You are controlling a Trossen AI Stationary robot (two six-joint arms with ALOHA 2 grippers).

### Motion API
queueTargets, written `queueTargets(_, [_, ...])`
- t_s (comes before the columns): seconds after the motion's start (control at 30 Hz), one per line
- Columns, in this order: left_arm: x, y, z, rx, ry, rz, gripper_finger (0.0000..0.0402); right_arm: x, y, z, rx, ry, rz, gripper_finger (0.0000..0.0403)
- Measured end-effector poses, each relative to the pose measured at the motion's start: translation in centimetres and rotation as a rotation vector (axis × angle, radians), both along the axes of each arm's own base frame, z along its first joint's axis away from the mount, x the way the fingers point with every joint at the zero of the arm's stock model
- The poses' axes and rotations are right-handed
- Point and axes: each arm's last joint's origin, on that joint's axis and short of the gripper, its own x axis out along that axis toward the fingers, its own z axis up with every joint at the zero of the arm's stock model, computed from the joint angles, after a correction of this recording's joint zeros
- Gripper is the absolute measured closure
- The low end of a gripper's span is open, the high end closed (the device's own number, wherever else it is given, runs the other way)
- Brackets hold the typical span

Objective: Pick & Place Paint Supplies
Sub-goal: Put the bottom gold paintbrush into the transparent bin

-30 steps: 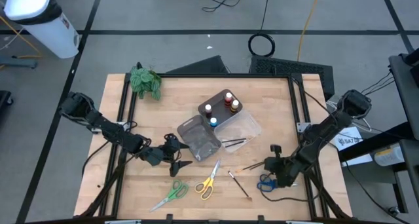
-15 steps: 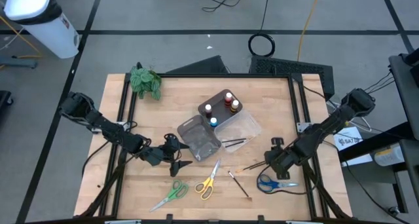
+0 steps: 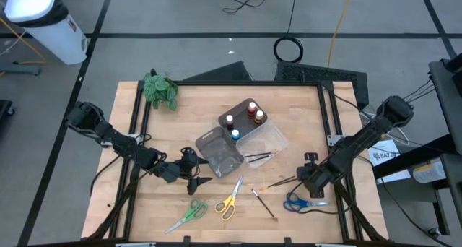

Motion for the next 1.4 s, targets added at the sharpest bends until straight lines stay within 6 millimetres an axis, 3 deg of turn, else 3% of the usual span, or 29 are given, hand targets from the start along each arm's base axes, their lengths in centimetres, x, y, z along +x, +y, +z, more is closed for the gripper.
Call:
queueTargets(0.2, [0.0,0.0,0.0,0.000,0.000,0.000,0.0037,-0.8,-0.7,-1.1,-0.031,0.041,-0.011,0.0309])
queueTargets(0.47, [0.0,0.0,0.0,-0.001,0.000,0.000,0.0037,-1.7,-1.4,-2.1,-0.053,0.086,-0.011,0.0392])
queueTargets(0.73, [0.0,0.0,0.0,-0.001,0.000,0.001,0.0037,-2.4,-2.0,-2.9,-0.055,0.117,-0.087,0.0400])
queueTargets(0.87, [0.0,0.0,0.0,0.000,0.000,0.001,0.0037,-1.5,-1.3,-1.7,-0.027,0.077,-0.087,0.0401])
queueTargets(1.17, [0.0,0.0,0.0,0.000,-0.001,0.000,0.0037,1.4,0.7,3.1,-0.011,-0.172,-0.021,0.0402])
queueTargets(1.4, [0.0,0.0,0.0,0.000,0.001,0.000,0.0037,2.6,1.2,5.0,-0.044,-0.283,-0.007,0.0403])
